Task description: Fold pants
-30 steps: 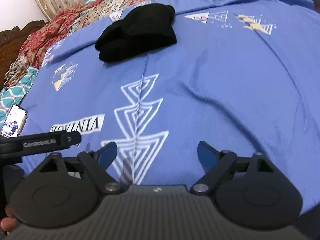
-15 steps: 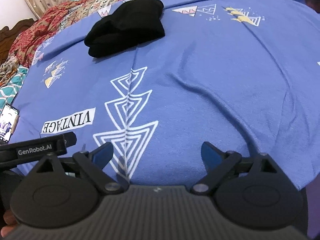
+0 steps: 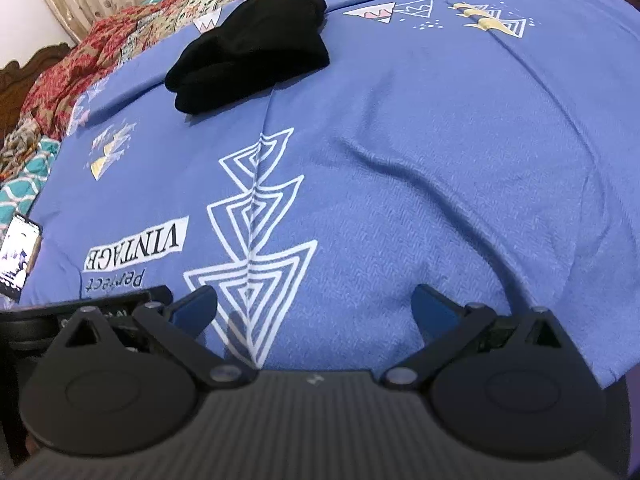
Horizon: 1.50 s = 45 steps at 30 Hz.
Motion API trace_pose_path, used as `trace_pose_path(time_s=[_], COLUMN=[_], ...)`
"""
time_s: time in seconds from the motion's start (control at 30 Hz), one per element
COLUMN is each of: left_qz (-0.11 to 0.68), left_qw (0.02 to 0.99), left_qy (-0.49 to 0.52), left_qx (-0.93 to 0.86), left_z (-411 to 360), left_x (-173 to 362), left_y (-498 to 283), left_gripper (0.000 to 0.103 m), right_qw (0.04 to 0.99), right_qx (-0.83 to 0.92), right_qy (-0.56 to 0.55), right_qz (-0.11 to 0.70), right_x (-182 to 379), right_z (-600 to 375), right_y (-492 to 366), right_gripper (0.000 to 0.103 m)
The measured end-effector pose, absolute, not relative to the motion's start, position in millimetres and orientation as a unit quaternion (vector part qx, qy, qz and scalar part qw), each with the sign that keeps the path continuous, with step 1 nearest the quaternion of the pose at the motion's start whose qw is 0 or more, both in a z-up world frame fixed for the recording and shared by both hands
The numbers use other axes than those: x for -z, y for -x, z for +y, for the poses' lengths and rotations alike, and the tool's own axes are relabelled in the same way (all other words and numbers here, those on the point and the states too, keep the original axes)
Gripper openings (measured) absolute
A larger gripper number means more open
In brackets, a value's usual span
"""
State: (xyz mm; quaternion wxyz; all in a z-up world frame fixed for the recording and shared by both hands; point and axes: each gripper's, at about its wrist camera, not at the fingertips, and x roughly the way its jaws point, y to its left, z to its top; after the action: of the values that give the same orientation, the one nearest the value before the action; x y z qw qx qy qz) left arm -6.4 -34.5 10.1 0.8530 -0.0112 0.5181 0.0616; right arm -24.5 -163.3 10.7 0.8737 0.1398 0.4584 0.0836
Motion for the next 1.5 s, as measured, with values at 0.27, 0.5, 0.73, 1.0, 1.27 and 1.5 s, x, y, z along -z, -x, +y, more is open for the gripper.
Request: trace_pose_path(time_s=[0.27,0.5,0.73,1.0,1.27,1.5], left_qz=[0.523,0.524,0.525,0.526,0.517,0.47], left_qw=[0.851,0.85,0.85,0.849,0.854,0.881], left_qy=[0.008,0.009,0.01,0.013,0.009,0.009], left_qx=[-0.056,-0.053,-0.051,-0.048,-0.048,-0.055], left_z=[-33.5,-33.0,-31.9,-31.1,-28.2,-21.4], left_x=[-4.5,-3.6,-3.0,-2.7,-16.2,-45.7], left_y=[4.2,3.3,3.0,2.3,4.2,17.3], left_gripper=[0.103,0.103,0.103,0.103,0.103,0.103], right_qw=[0.873,0.873,0.873,0.877,0.891,0.897], right_qx=[-0.085,-0.087,-0.088,-0.088,-0.094,-0.08], right_qy=[-0.175,-0.146,-0.132,-0.124,-0.099,-0.093], right_qz=[0.447,0.458,0.461,0.456,0.433,0.425], right_x=[-10.5,-10.8,-10.2,-14.2,-37.3,-58.2], right_z=[-171.5,-166.4,-163.9,-159.1,-154.9,-149.1], right_y=[27.4,23.4,22.6,24.5,21.5,20.3], right_gripper=[0.103,0.103,0.103,0.103,0.103,0.103])
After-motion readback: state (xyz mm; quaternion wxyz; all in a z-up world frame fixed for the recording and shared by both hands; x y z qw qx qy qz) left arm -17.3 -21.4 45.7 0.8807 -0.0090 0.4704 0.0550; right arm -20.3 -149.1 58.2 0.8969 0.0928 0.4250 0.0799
